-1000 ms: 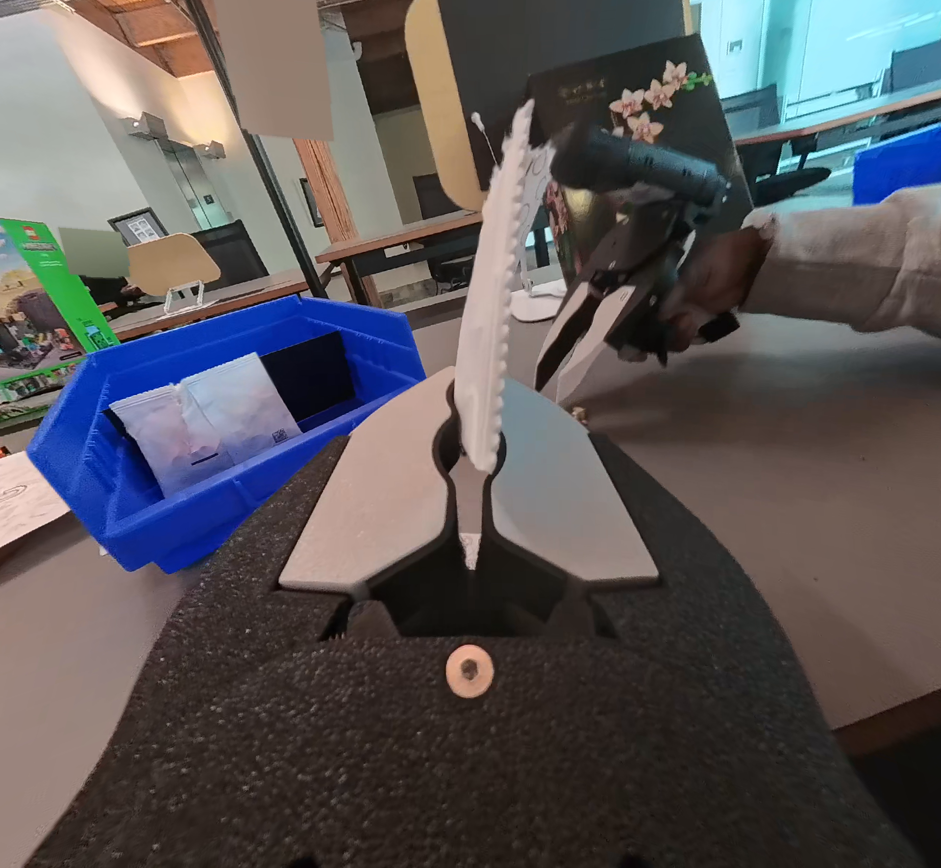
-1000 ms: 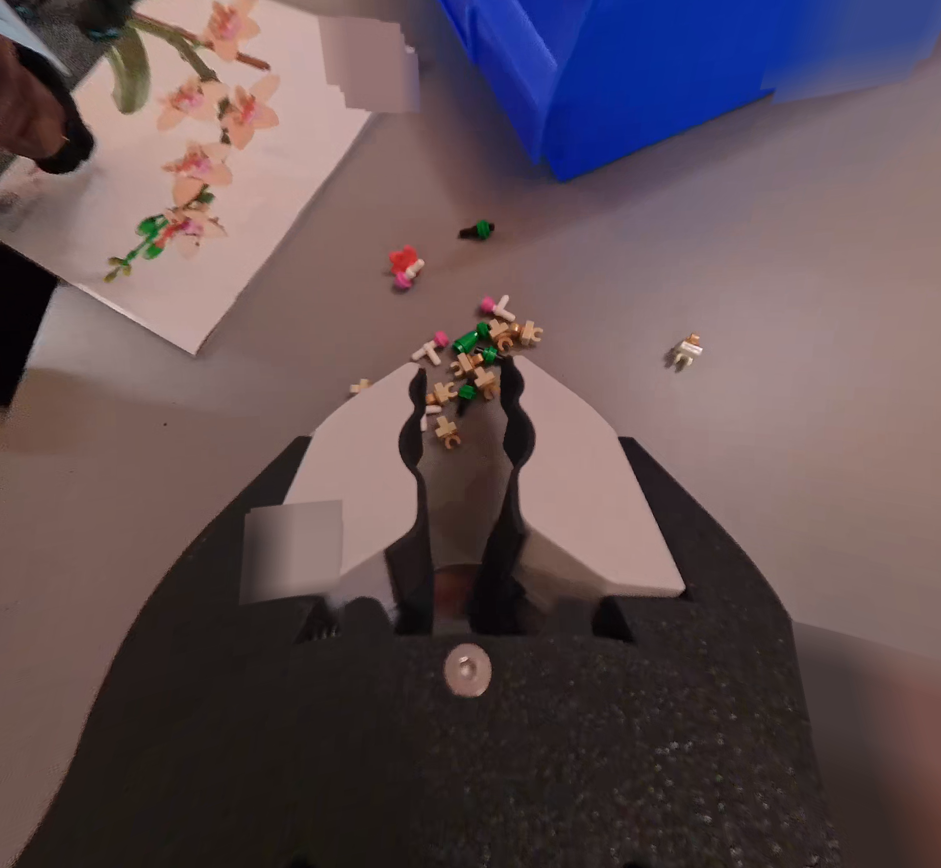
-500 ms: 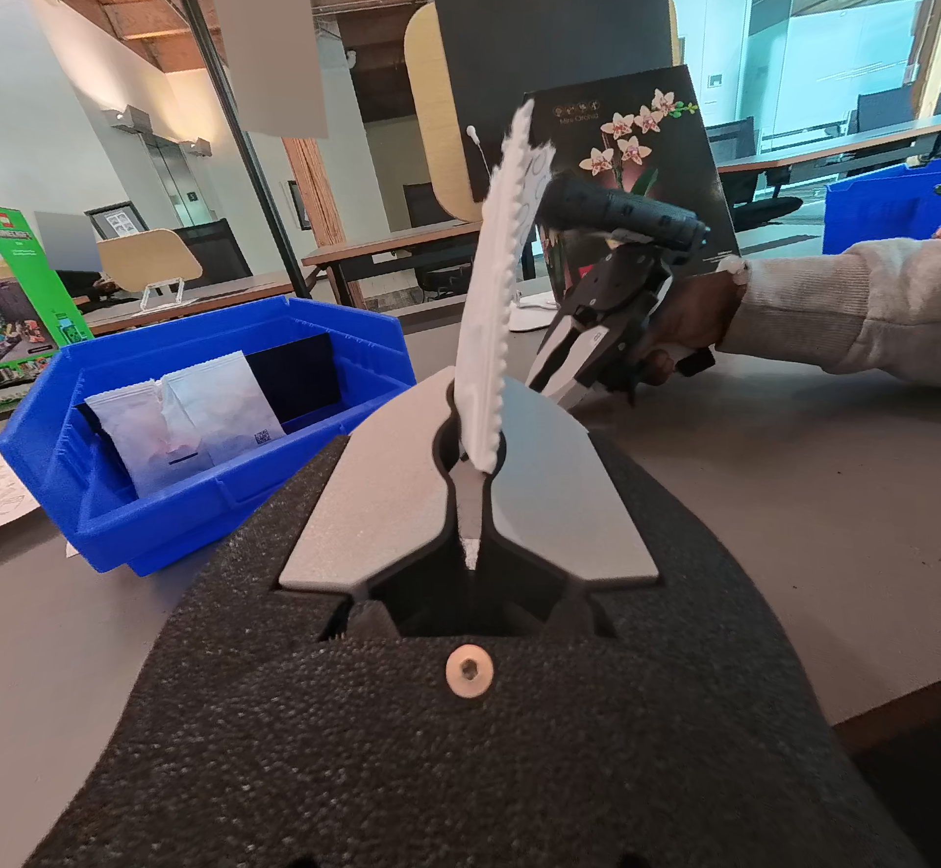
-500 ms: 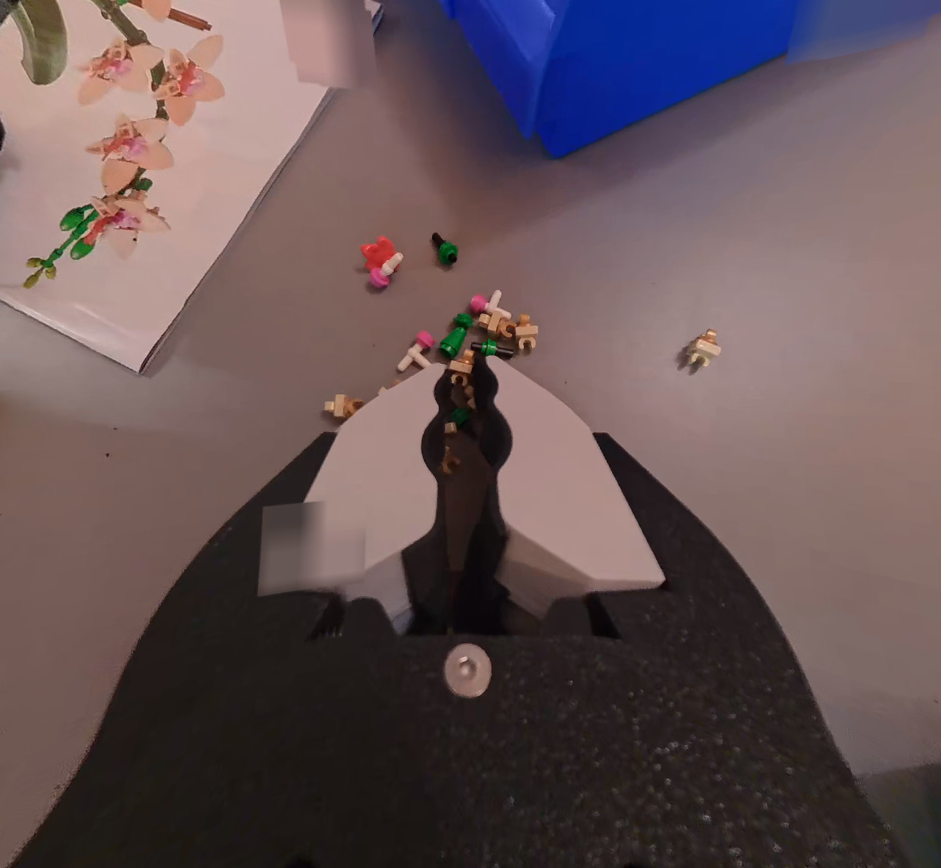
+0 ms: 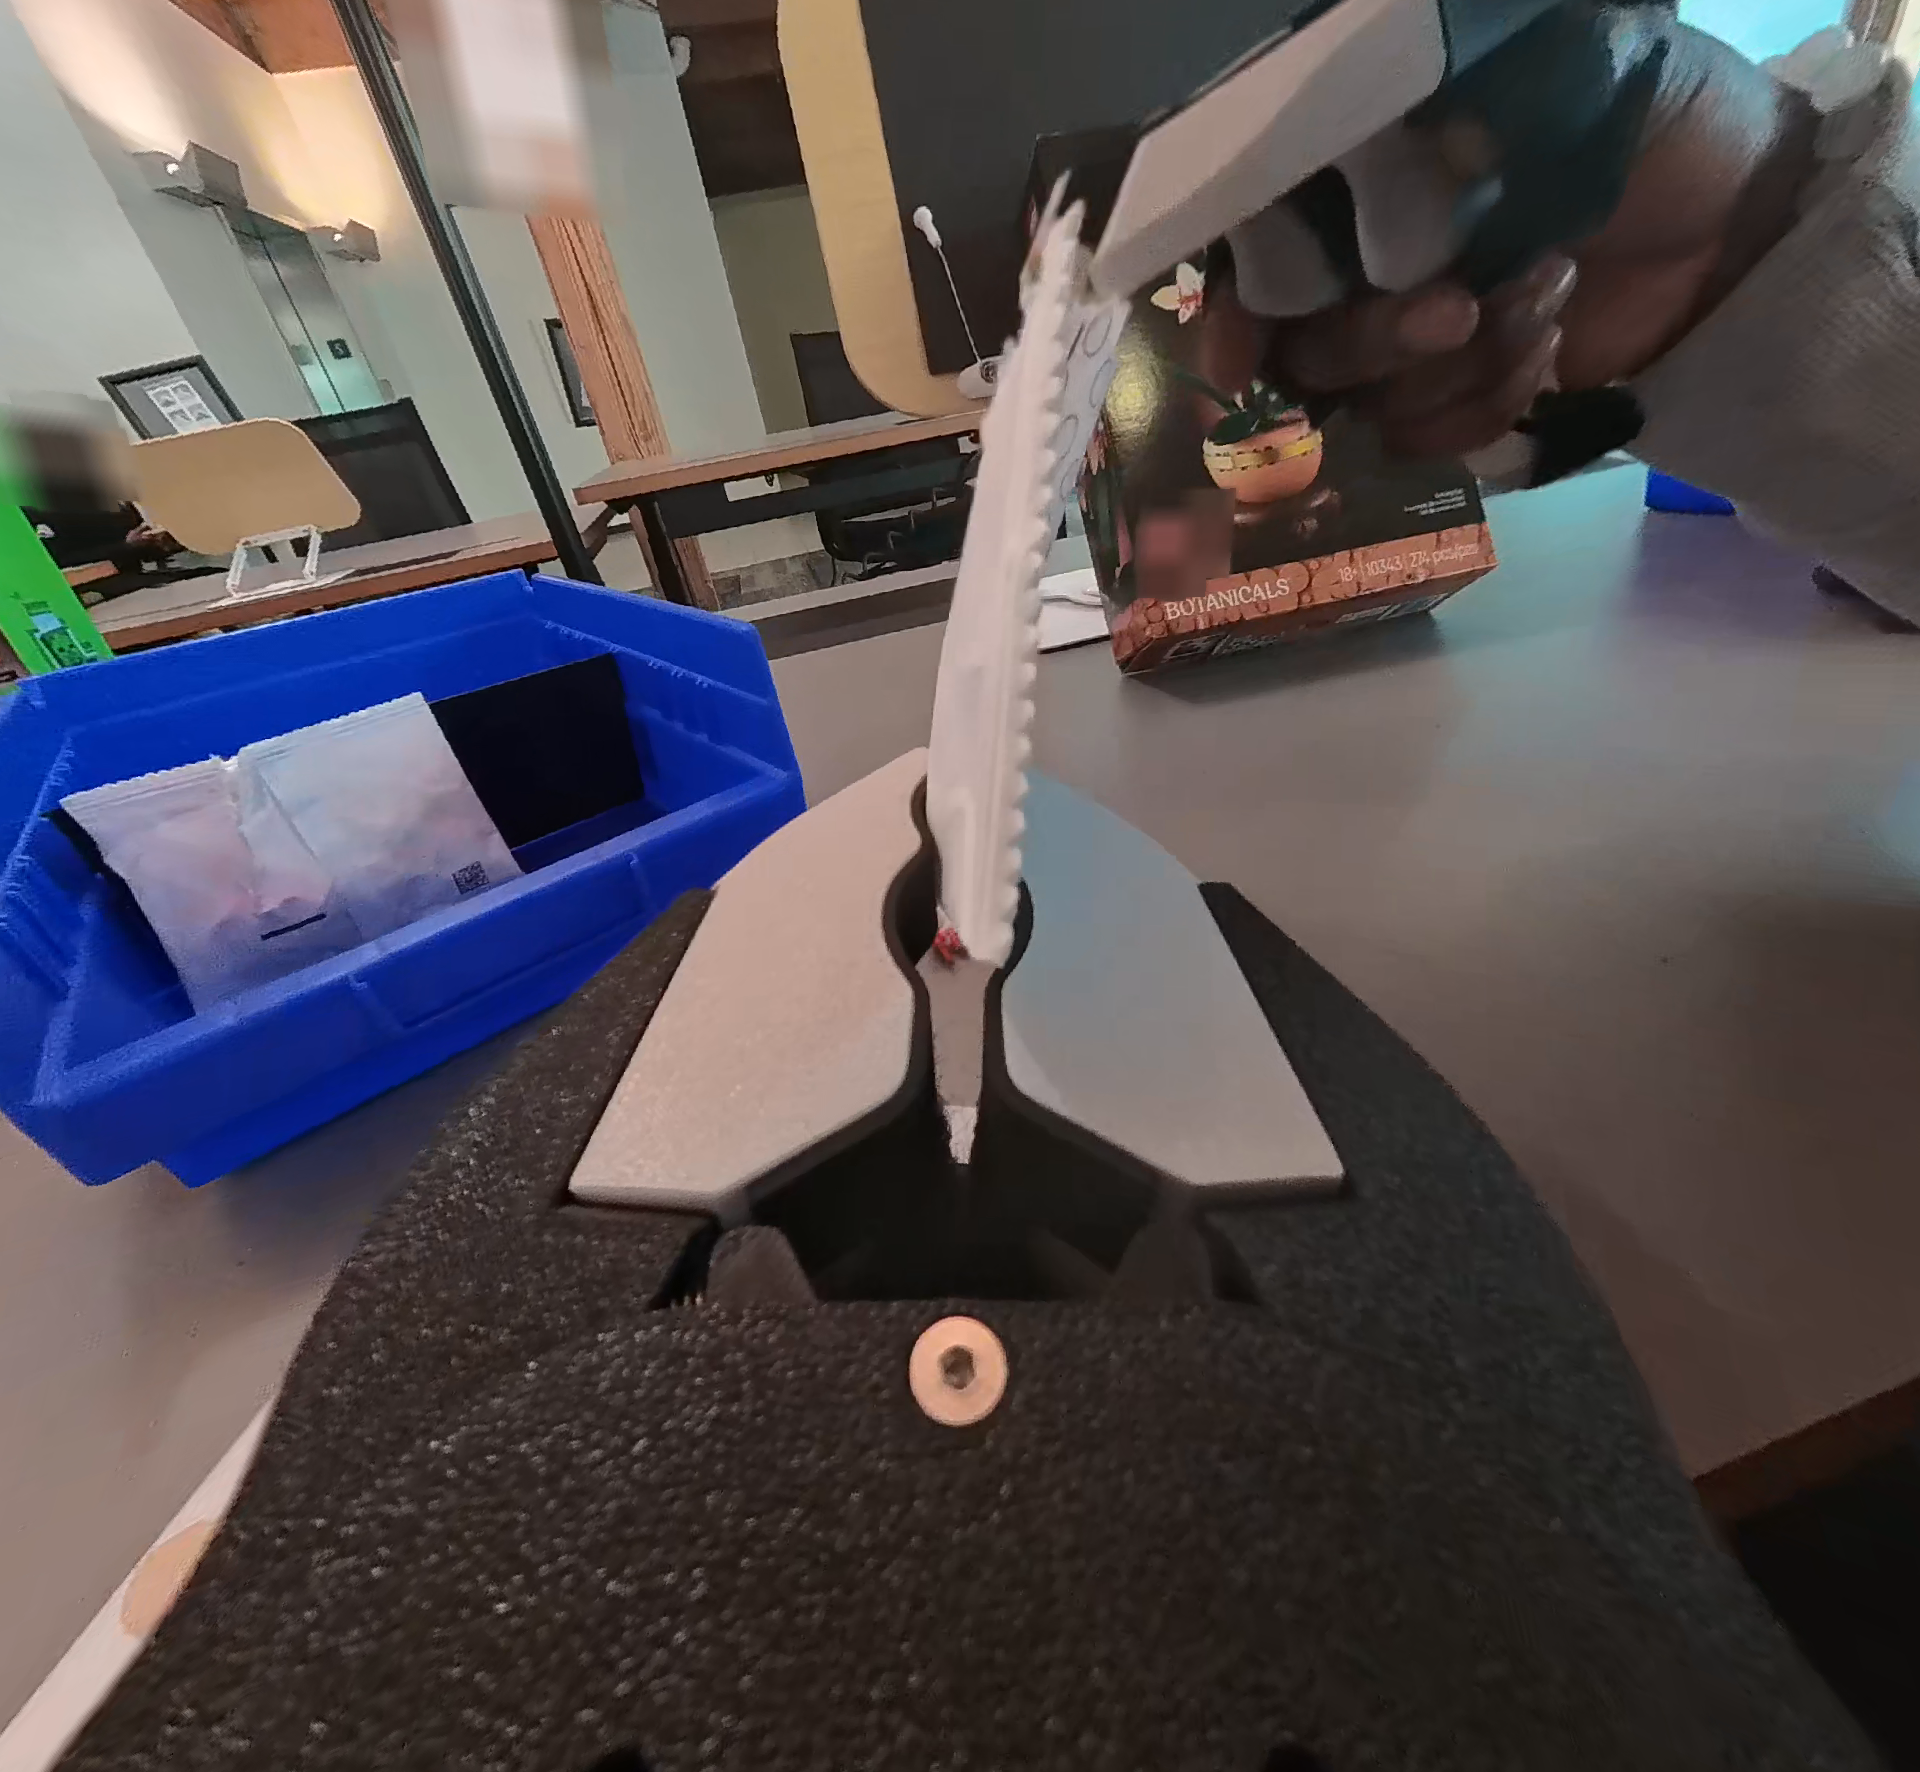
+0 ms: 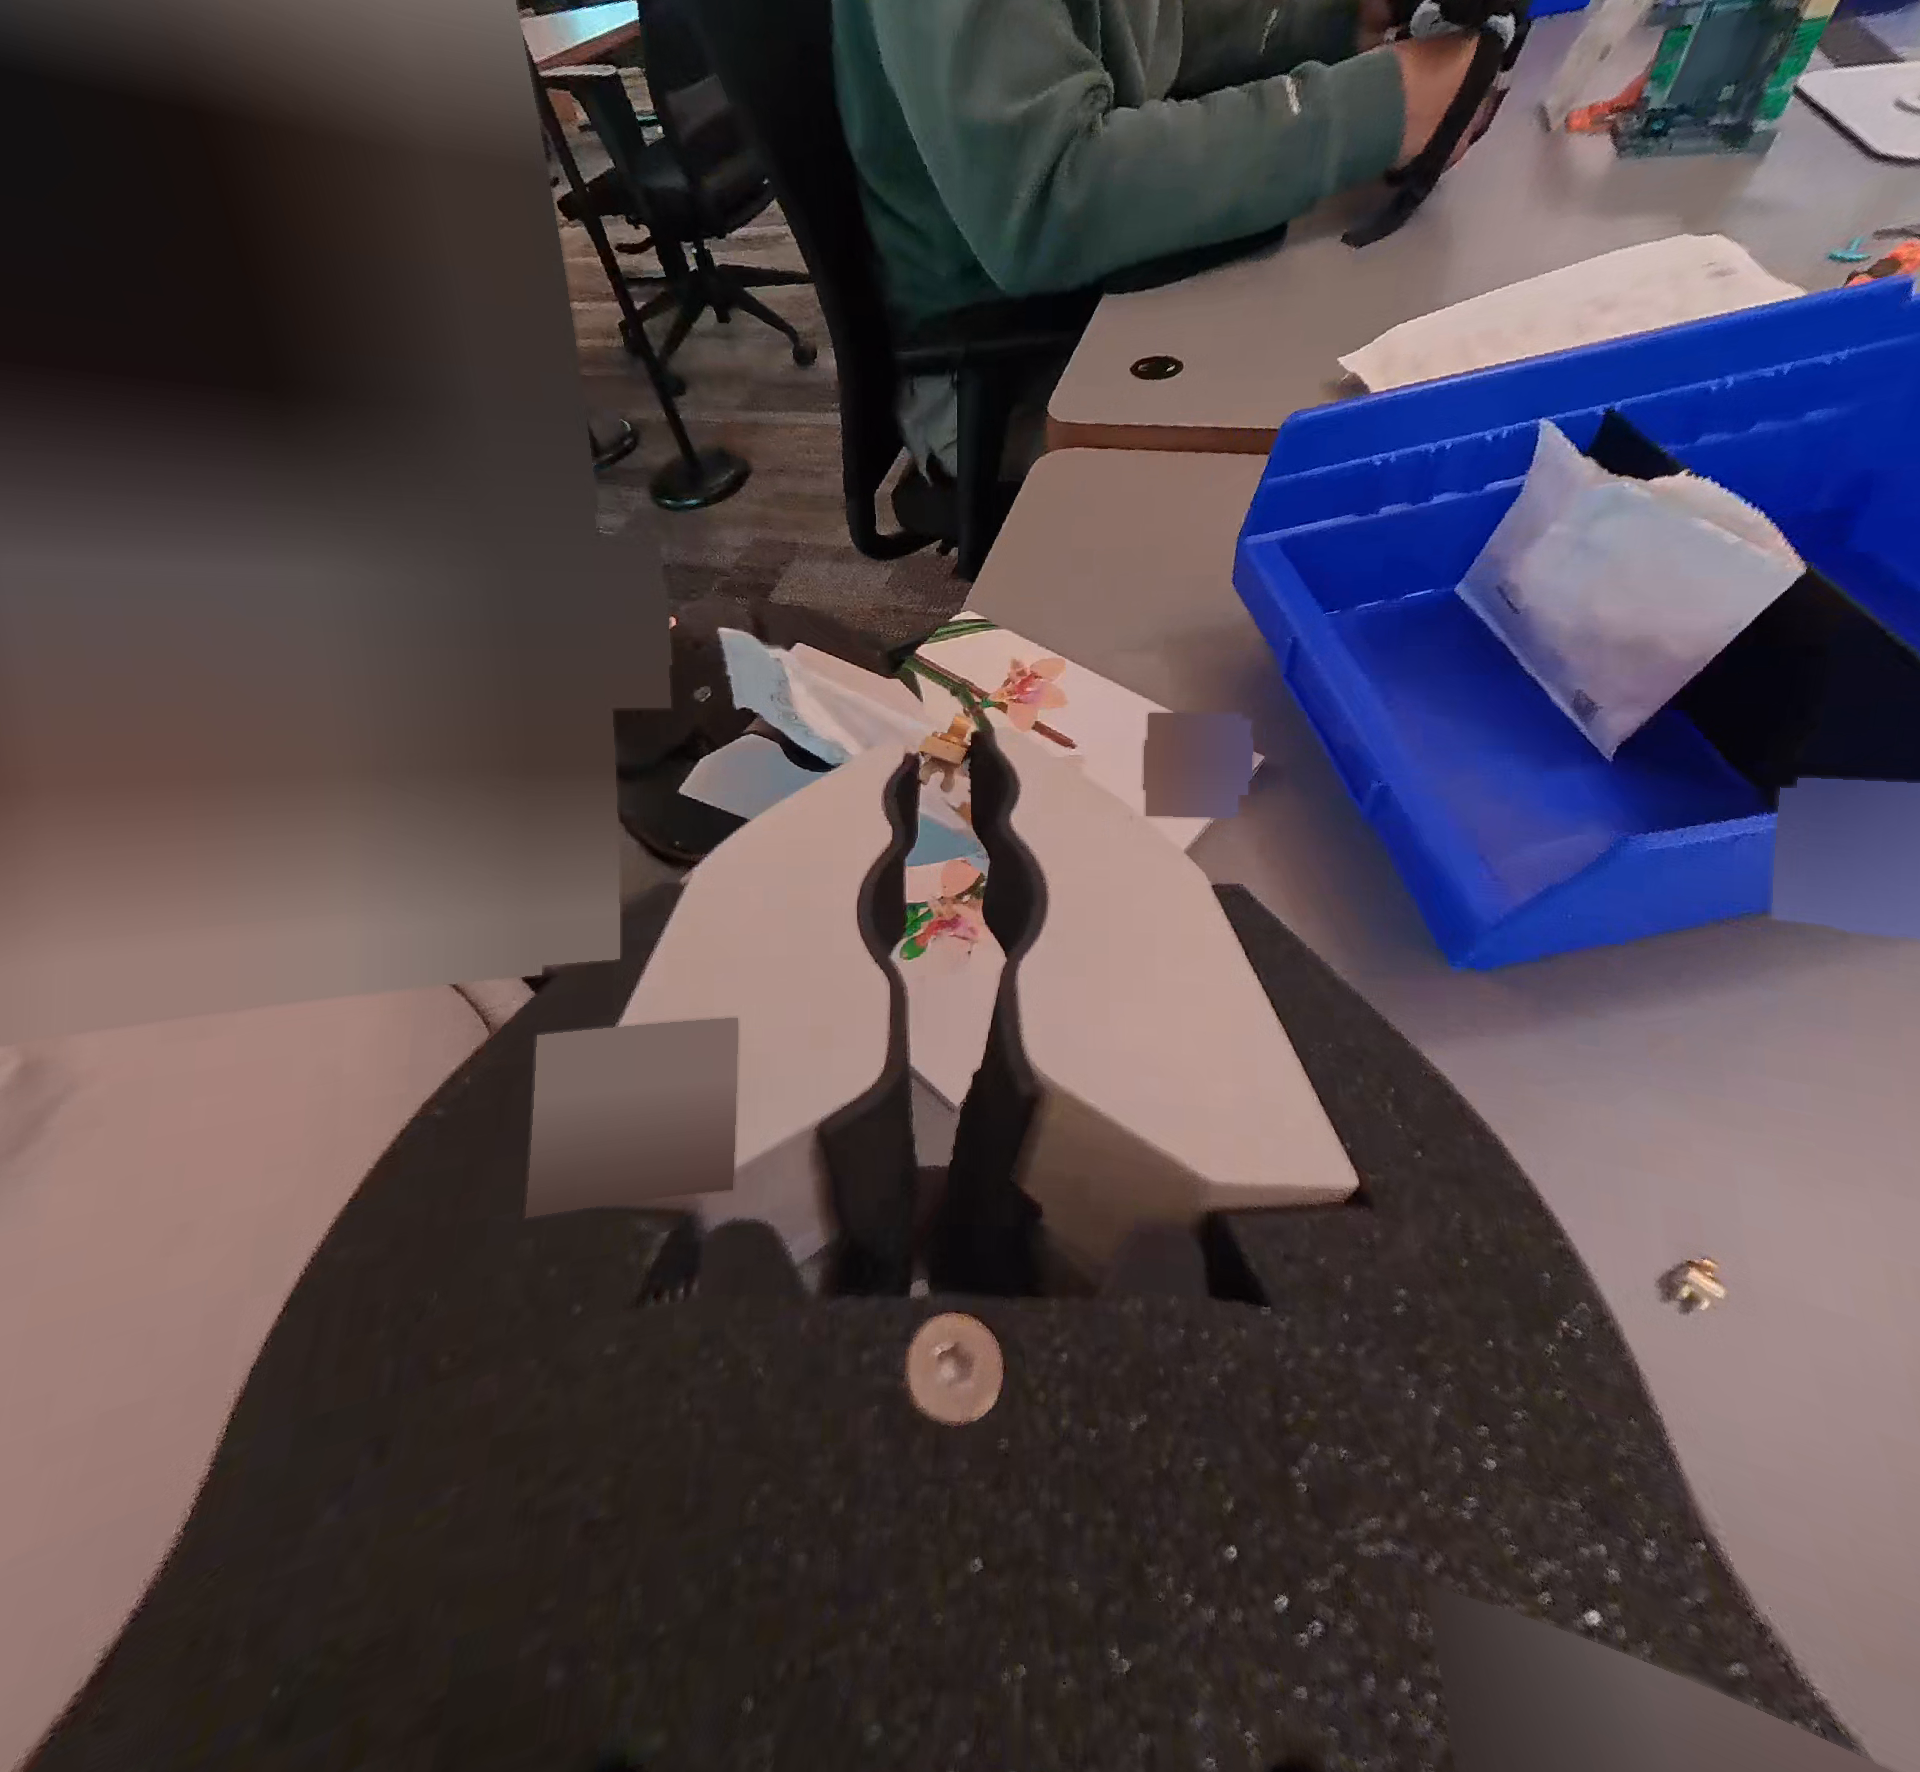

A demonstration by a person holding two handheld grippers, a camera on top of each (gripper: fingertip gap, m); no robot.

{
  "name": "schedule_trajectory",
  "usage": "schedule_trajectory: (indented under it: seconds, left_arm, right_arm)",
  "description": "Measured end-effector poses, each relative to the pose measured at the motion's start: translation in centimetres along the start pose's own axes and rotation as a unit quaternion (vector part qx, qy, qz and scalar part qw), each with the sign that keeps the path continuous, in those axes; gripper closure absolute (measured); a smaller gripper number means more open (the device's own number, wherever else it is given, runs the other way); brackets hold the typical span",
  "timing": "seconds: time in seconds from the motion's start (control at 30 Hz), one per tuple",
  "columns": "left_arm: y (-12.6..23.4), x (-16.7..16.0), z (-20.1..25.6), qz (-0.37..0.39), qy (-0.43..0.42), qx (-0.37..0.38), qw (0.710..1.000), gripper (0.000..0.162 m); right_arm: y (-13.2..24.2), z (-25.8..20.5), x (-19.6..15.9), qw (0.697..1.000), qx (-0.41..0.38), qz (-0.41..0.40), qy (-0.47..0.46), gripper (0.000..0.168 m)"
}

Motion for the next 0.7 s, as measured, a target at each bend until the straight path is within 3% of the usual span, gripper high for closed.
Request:
schedule_trajectory:
  seconds: [0.03, 0.37, 0.43, 0.5, 0.6, 0.7]
  left_arm:
    - [0.0, 0.0, 0.0, 0.004, 0.003, -0.001, 1.000, 0.160]
    - [-0.1, 0.1, -0.1, 0.018, 0.025, -0.003, 1.000, 0.160]
    - [0.3, 0.0, -0.5, 0.014, 0.027, 0.013, 0.999, 0.160]
    - [0.7, 0.1, -0.9, 0.021, 0.032, 0.024, 0.999, 0.160]
    - [1.0, 0.2, -1.1, 0.034, 0.042, 0.026, 0.998, 0.160]
    - [0.9, 0.0, -1.2, 0.028, 0.042, 0.027, 0.998, 0.160]
  right_arm:
    - [-0.1, 0.0, -0.1, 1.000, -0.003, -0.006, -0.001, 0.159]
    - [0.3, -0.5, 0.0, 0.999, -0.032, -0.013, 0.040, 0.131]
    - [1.2, 0.7, -0.5, 0.996, -0.061, -0.007, 0.057, 0.136]
    - [1.4, 3.2, -3.0, 0.990, -0.113, -0.069, 0.055, 0.138]
    - [-0.1, 5.6, -8.9, 0.976, -0.116, -0.182, 0.011, 0.134]
    - [-1.2, 6.1, -12.4, 0.964, -0.147, -0.216, 0.045, 0.139]
Point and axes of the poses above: each gripper's, where its closed fingertips meet, y back along the fingers, x out of its top, z = x × y across the jaws, the point moved 9 cm from there along y, back along the fingers, and after that the axes turned 11 degrees about -x, right-handed, at the moved point
